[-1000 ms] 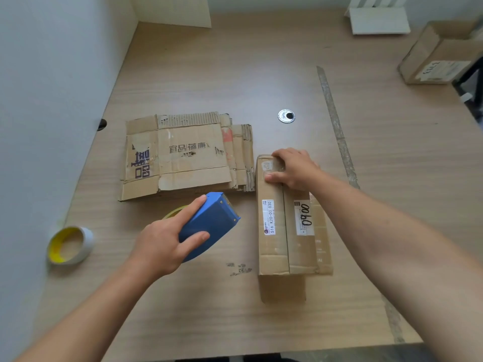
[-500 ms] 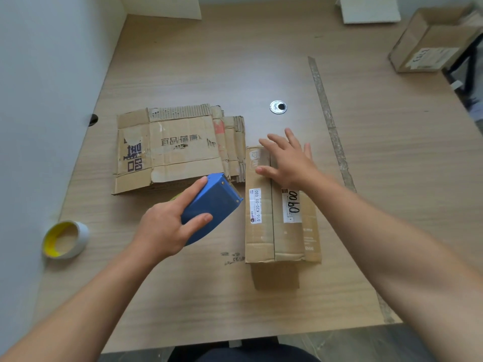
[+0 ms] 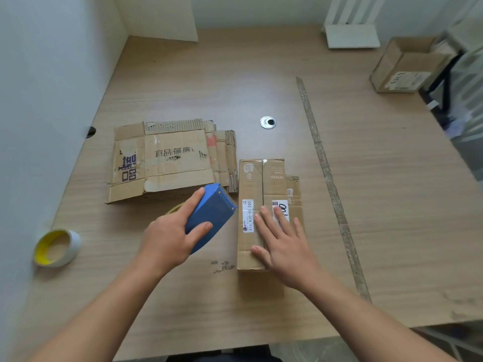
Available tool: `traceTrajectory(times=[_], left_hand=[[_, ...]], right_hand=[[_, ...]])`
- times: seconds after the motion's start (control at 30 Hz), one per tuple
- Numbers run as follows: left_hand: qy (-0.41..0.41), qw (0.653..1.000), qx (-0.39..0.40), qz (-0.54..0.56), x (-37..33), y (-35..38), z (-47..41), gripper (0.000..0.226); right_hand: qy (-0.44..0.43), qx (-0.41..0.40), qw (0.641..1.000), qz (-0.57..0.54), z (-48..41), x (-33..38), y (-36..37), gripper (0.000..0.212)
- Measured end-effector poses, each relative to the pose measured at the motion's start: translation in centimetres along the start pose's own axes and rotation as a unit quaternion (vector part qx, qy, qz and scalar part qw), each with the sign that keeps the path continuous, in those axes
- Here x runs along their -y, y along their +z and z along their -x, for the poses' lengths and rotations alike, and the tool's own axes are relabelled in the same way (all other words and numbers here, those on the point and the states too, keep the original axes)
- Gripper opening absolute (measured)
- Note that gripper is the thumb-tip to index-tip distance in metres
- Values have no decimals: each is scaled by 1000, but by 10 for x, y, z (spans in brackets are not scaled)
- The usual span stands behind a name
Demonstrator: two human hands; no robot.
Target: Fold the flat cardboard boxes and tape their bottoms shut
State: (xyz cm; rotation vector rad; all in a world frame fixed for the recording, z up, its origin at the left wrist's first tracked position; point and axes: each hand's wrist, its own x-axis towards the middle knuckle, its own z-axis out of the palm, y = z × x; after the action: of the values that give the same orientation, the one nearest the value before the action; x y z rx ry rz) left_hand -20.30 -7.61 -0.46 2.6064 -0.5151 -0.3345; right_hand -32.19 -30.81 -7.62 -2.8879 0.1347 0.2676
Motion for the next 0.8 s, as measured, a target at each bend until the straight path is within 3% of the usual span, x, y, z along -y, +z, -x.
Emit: traceTrajectory(times=[0.1, 0.27, 0.33, 0.5, 0.8], left_hand=[[14, 999, 3, -34, -13, 0, -7, 69], [90, 988, 0, -123, -49, 9, -30, 67], [125, 977, 5, -171, -61, 17, -42, 67], [172, 951, 13, -257, -81, 32, -68, 68], [167, 944, -8, -284, -93, 37, -108, 67]], right_hand=[[6, -27, 999, 46, 0, 3, -3, 70], [-3, -208, 978, 20, 18, 14, 10, 49], [0, -212, 977, 20, 22, 15, 15, 48], [10, -132, 991, 14, 37, 11, 28, 65], [-26, -175, 984, 38, 47, 2, 44, 65]])
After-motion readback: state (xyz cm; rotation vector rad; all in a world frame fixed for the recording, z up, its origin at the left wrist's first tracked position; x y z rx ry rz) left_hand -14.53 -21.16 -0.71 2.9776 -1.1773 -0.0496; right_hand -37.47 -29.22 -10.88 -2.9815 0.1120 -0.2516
